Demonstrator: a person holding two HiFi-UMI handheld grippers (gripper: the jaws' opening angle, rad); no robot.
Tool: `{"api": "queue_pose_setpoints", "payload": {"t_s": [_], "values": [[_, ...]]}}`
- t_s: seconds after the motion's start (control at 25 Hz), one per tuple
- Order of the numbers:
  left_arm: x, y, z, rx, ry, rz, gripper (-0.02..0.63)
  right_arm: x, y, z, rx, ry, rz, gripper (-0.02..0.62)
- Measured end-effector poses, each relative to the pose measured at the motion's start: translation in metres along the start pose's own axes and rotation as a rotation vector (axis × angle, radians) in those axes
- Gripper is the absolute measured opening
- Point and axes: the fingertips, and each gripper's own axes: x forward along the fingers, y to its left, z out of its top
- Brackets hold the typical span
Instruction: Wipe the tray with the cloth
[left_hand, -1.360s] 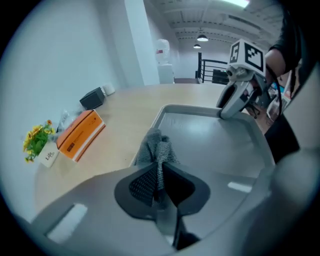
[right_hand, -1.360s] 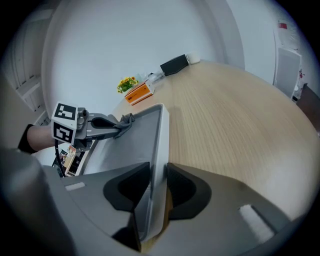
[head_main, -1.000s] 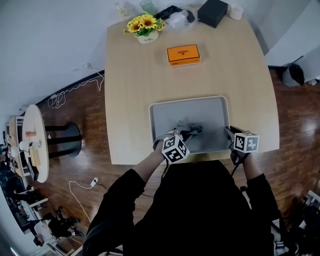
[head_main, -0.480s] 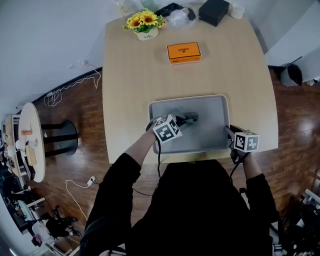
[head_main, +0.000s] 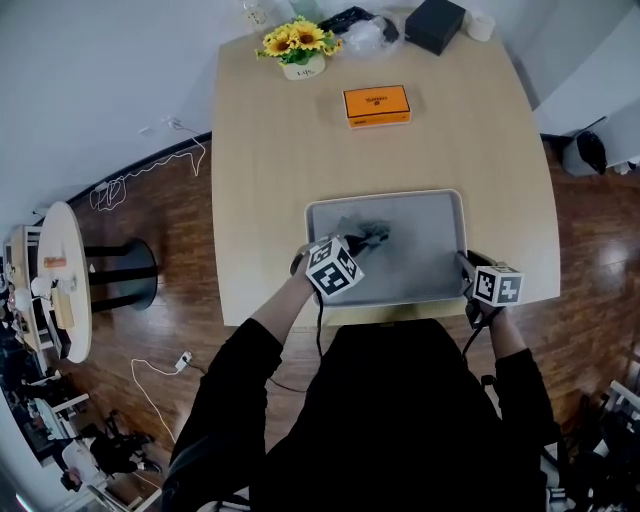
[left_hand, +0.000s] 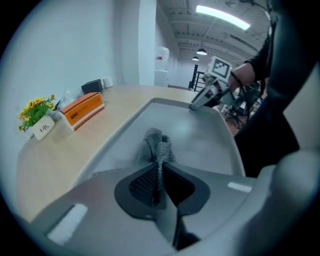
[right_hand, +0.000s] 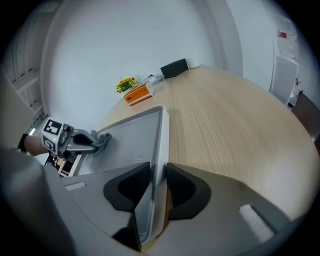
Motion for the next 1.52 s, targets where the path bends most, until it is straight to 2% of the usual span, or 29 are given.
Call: {"api": "queue_pose_setpoints", "payload": {"t_s": [0.2,0.36,0.44,0.48,0.6,0.72,0.84,0.96,1.04,1.08,1.16,1.24,1.36,1.52], "values": [[-0.016,-0.085,-0.031,0.038,-0.010,-0.100,0.005,0.000,-0.002,0.002,0.001,-0.006,-0.020,0.107],[-0.023,-0.119,-0.049,0.107,0.009,-0.179,0.005,0.000,0.000,-0.001,0.008,0.010,-0.018,0.107],[-0.022,-0.109,-0.053,0.158,0.036,-0.230,0.005,0.001,0.000,-0.001,0.010,0.007,-0.026,0.107],[-0.020,-0.095,-0.052,0.157,0.050,-0.244,0.005,0.001,-0.001,0.000,0.013,0.003,-0.030,0.107],[-0.016,-0.033,-0.039,0.072,0.065,-0.246,0.005,0.001,0.000,0.000,0.024,-0.006,-0.032,0.107],[-0.016,0.029,-0.030,0.039,0.074,-0.196,0.005,0.000,0.001,0.000,0.016,-0.008,-0.036,0.107],[-0.020,0.076,-0.033,0.102,0.132,-0.082,0.006,0.001,0.002,0.002,0.009,-0.007,-0.038,0.107],[-0.024,0.096,-0.042,0.174,0.179,0.012,0.006,0.001,0.000,0.002,0.020,-0.023,-0.044,0.107],[-0.027,0.099,-0.048,0.164,0.165,0.083,0.006,0.000,-0.001,0.002,0.023,-0.034,-0.053,0.106],[-0.030,0.099,-0.052,0.133,0.150,0.133,0.006,0.000,-0.001,0.001,0.023,-0.036,-0.054,0.106],[-0.038,0.091,-0.065,0.036,0.118,0.233,0.006,0.000,0.000,0.001,0.020,-0.029,-0.051,0.106],[-0.046,0.066,-0.078,-0.027,0.097,0.273,0.006,0.001,0.000,0.001,0.013,-0.018,-0.042,0.106],[-0.053,0.012,-0.090,-0.043,0.088,0.256,0.006,0.001,-0.001,0.001,0.006,-0.013,-0.030,0.106],[-0.057,-0.046,-0.103,-0.090,0.117,0.203,0.006,0.002,0.000,-0.001,0.003,-0.011,-0.028,0.106]]}}
